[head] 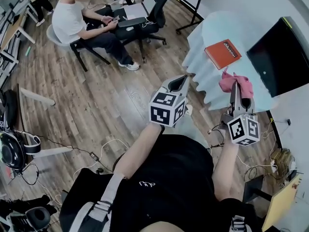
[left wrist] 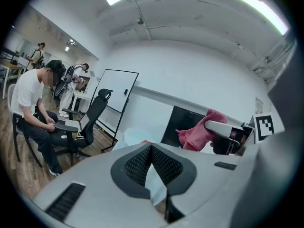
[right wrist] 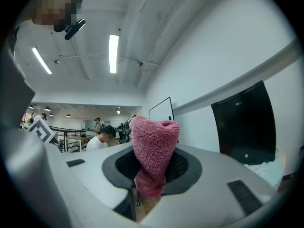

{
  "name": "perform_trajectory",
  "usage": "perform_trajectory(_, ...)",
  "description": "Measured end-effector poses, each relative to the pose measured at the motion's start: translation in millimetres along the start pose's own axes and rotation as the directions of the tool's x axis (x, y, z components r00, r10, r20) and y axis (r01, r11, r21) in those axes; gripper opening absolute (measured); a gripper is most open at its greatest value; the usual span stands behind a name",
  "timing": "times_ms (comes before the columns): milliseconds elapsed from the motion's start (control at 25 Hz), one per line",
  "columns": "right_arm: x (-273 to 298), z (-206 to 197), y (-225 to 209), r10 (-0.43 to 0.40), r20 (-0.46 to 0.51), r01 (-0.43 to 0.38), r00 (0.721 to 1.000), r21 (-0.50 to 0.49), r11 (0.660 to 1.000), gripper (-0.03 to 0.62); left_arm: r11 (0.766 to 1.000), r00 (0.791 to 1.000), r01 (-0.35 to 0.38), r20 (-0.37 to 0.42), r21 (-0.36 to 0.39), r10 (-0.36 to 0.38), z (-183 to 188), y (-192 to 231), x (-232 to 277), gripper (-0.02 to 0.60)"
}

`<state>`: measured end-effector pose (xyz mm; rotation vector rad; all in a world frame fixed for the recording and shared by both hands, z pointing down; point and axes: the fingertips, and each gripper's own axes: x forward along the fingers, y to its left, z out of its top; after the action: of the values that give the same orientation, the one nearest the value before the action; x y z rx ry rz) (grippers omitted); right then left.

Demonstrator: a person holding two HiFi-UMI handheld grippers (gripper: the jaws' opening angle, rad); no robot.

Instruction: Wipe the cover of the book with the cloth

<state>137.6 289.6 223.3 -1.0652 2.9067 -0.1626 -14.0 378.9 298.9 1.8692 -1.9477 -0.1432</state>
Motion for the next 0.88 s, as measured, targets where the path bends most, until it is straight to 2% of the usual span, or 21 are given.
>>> perform_trajectory(200,32.1,-4.7,-46.6,-0.032,0.023,0.03,0.999,0.084,0.996,0.104,0.999,1.0,-0.015,-0.005,0.038,0.015,18.1,9.0,50.0,0.014)
perform_trajectory(360,80.0,-5.0,-86.6,-0.04,0.015,0.038,0.999,0.083,0.996,0.104,0.999,0.999,-0.032,-0.016,0.031,0.032,30.7,21.7,110.6,0.014)
perform_trajectory(640,148.9,-42.5,-152.2,-0.032,-0.108,0.046,0.994,0.137,0.99,0.104,1.0,0.993,-0.015,-0.115,0.02,0.017,26.5,18.5,217.6,0.014)
perform_trajectory(880,201.5,-65.4,-199.9,-0.017,-0.16,0.045,0.987,0.174,0.984,0.104,1.0,0.977,-0.012,-0.211,0.016,0.015,11.2,18.6,290.6,0.014)
